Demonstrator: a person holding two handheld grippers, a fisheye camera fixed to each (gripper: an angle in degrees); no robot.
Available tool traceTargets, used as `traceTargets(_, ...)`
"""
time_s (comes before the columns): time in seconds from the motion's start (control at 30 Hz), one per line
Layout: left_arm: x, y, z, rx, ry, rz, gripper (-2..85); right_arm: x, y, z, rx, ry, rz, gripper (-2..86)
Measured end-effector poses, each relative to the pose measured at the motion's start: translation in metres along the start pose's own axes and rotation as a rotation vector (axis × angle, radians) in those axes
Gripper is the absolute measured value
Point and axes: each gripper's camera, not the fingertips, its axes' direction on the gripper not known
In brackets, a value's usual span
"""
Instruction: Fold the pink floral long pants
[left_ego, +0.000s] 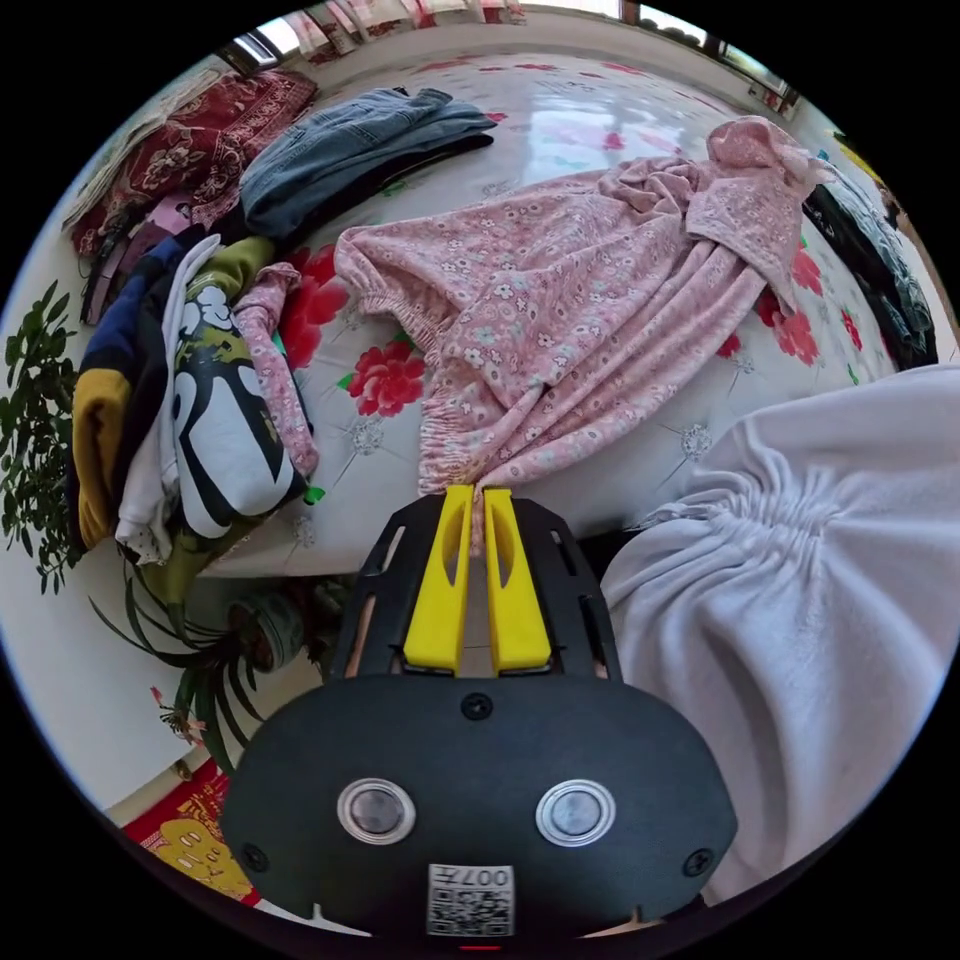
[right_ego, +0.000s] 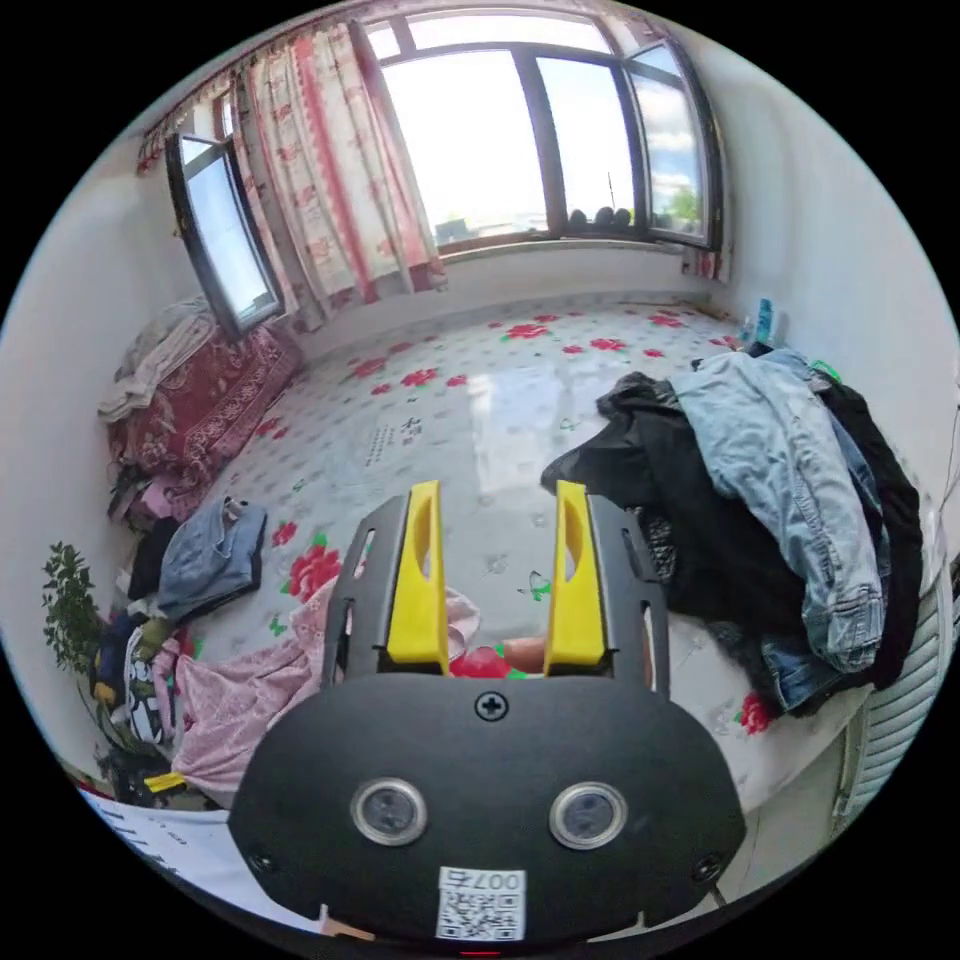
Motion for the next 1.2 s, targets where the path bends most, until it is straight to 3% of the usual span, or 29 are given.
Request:
traceTargets(0.1,0.001,0.011,-0.011,0.050,0.014,-0.040,-0.7,-0.009,0.027,0.008,-0.105,-0.169,-0.140,7.9)
traceTargets(0.17,-0.001,0.019,-0.019,0.085,0.033,-0.077,-0.6,-0.043,0.088,0.032,-0.257,-0.391,-0.301,8.3)
traceTargets(0.27,-0.007,0.030,-0.030,0.129,0.074,-0.125,-0.6,-0.111,0.189,0.059,-0.447,-0.499,-0.565,9.1)
traceTargets(0.43,-0.021,0.035,-0.039,0.185,0.133,-0.192,-0.7,-0.193,0.308,0.099,-0.742,-0.462,-0.873,10.3)
traceTargets(0.5,-0.030,0.023,-0.046,0.229,0.126,-0.199,-0.7,-0.202,0.322,0.088,-0.575,-0.280,-0.996,6.5)
traceTargets(0.57,-0.041,0.005,-0.056,0.283,0.128,-0.190,-0.7,-0.208,0.310,0.091,-0.564,-0.146,-1.109,2.1)
traceTargets(0.63,-0.056,-0.022,-0.072,0.357,0.151,-0.177,-0.7,-0.197,0.264,0.086,-0.542,-0.188,-1.026,0.9)
traceTargets(0.77,-0.106,-0.077,-0.149,0.569,0.186,-0.204,-0.7,-0.116,0.108,0.018,-0.265,-0.327,-0.564,0.0)
traceTargets(0.97,-0.137,-0.033,-0.263,0.883,0.090,-0.194,-0.7,0.053,0.035,-0.107,0.026,-0.521,-0.128,-0.3)
traceTargets(1.13,-0.137,0.032,-0.240,0.775,0.032,-0.220,-0.7,0.154,0.087,-0.136,0.005,-0.439,0.033,-0.3)
traceTargets(1.2,-0.132,0.051,-0.193,0.607,0.025,-0.261,-0.7,0.181,0.119,-0.125,-0.046,-0.396,0.091,-0.3)
